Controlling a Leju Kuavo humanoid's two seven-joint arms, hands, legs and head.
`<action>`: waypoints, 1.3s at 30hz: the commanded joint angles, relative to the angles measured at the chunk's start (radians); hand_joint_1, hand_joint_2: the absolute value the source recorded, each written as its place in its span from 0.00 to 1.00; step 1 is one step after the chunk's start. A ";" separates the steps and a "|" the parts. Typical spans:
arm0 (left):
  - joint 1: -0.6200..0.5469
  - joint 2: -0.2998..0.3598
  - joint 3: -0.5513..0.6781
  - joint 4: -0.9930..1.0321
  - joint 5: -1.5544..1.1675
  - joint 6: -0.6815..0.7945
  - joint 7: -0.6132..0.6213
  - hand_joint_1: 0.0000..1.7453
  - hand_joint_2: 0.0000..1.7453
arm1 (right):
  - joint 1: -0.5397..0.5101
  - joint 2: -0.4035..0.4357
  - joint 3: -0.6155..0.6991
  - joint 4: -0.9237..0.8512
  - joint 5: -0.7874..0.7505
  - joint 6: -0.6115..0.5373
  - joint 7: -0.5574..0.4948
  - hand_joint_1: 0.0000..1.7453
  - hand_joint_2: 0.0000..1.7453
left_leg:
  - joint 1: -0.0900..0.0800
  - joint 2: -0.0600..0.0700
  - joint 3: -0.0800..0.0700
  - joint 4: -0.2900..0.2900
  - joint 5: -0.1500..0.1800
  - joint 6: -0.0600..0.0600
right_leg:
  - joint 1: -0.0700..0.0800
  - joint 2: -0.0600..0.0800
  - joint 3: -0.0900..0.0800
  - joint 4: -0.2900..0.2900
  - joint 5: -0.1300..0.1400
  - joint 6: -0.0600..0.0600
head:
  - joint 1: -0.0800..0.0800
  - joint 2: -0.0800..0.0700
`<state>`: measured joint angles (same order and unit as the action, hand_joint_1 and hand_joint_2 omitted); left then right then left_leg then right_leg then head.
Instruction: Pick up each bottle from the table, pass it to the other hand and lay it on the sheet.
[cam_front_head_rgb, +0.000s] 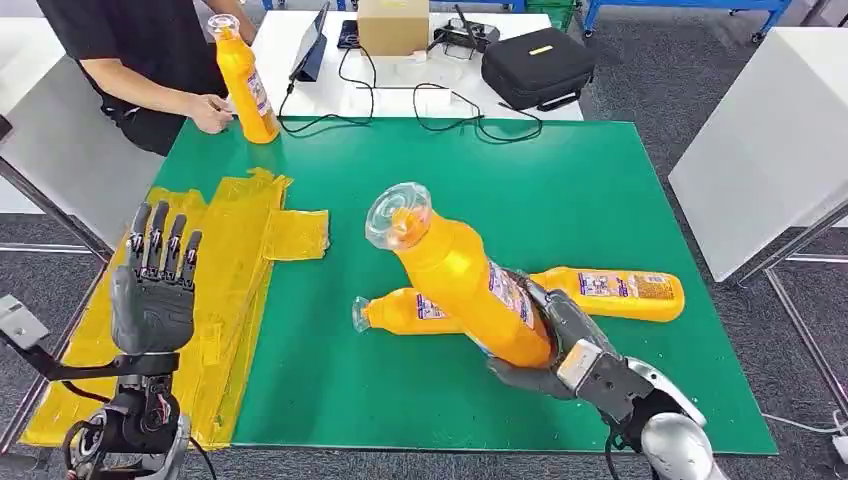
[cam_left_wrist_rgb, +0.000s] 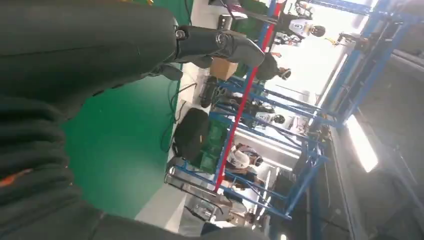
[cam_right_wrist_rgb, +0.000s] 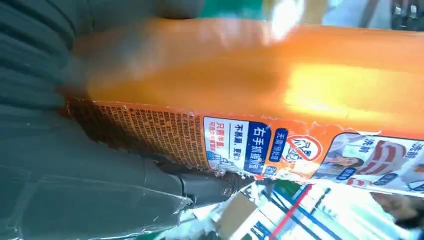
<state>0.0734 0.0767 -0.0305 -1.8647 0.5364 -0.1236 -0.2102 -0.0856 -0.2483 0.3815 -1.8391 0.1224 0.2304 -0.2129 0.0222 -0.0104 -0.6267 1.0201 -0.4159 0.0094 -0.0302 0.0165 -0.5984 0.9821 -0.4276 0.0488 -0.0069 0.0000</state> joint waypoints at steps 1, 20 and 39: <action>-0.068 -0.004 -0.124 0.023 0.032 0.001 -0.005 0.00 1.00 | -0.298 0.066 0.027 0.216 -0.063 -0.026 0.087 1.00 1.00 | 0.000 0.006 0.001 0.001 0.000 0.001 | 0.000 0.004 -0.001 0.001 0.002 -0.002 | 0.000 0.000; -0.282 -0.097 -0.247 0.244 0.182 0.038 0.111 0.00 1.00 | -0.522 0.289 0.280 0.554 0.247 -0.182 0.253 1.00 1.00 | 0.000 0.002 0.002 -0.001 0.004 0.001 | 0.001 -0.001 0.002 0.000 0.002 -0.003 | 0.000 0.000; -0.361 -0.100 -0.263 0.346 0.219 0.112 0.141 0.00 1.00 | -0.537 0.314 0.351 0.568 0.344 -0.224 0.299 1.00 1.00 | 0.000 -0.001 -0.004 0.000 0.004 0.001 | 0.001 -0.002 -0.004 0.000 0.001 -0.001 | 0.000 0.000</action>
<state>-0.2301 -0.0320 -0.2674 -1.6171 0.7725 -0.0244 -0.0625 -0.5619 0.0721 0.6760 -1.3432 0.4623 0.0080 0.0778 0.0223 -0.0111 -0.6333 1.0204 -0.4114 0.0096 -0.0303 0.0161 -0.6054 0.9827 -0.4253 0.0500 -0.0068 0.0000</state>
